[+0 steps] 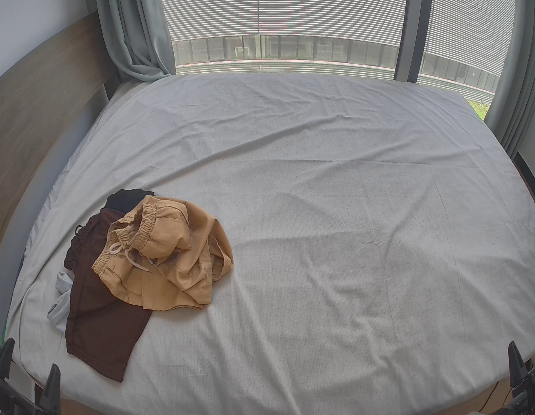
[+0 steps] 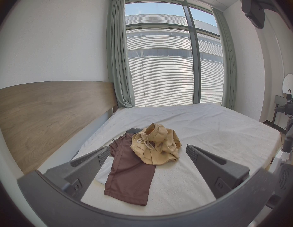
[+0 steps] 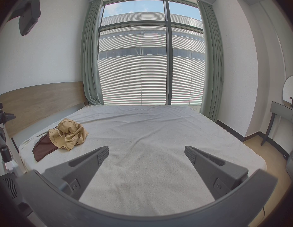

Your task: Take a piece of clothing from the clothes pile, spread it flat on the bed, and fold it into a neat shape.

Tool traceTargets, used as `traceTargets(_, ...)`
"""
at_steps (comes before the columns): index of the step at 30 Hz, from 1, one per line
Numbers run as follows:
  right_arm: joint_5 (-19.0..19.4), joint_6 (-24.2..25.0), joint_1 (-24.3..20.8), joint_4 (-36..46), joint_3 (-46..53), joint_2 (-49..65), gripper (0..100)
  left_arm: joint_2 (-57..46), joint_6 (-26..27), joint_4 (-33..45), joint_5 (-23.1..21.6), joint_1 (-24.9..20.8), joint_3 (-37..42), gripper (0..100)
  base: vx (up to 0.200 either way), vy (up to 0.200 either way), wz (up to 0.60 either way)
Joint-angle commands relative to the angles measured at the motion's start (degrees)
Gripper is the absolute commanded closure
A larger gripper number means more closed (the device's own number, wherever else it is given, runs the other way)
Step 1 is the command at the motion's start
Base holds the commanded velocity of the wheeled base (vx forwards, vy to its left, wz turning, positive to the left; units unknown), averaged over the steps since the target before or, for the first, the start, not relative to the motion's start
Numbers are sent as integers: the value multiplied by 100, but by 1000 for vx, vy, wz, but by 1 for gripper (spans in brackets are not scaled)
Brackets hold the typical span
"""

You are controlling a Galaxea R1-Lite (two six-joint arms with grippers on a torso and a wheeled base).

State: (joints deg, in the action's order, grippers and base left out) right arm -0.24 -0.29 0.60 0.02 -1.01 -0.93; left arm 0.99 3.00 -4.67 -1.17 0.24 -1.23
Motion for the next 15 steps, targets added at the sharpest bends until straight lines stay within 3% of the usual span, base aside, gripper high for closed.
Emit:
traceTargets(1, 7, 12, 11, -2, 92, 93, 0, 886, -54, -922, 20, 20, -809, 0, 0, 0, 0)
traceTargets(5, -2, 47, 2, 6, 92, 93, 0, 1272, -107, -702, -208, -288, -712, 0, 0, 0, 0)
traceTargets(8, -2, 47, 2, 6, 84, 93, 0, 1395, -608, -641, -340, -631, -729, 0, 0, 0, 0)
traceTargets(15, -2, 38, 2, 6, 92, 93, 0, 2248, -1126, -509, -612, -763, -1107, 0, 0, 0, 0)
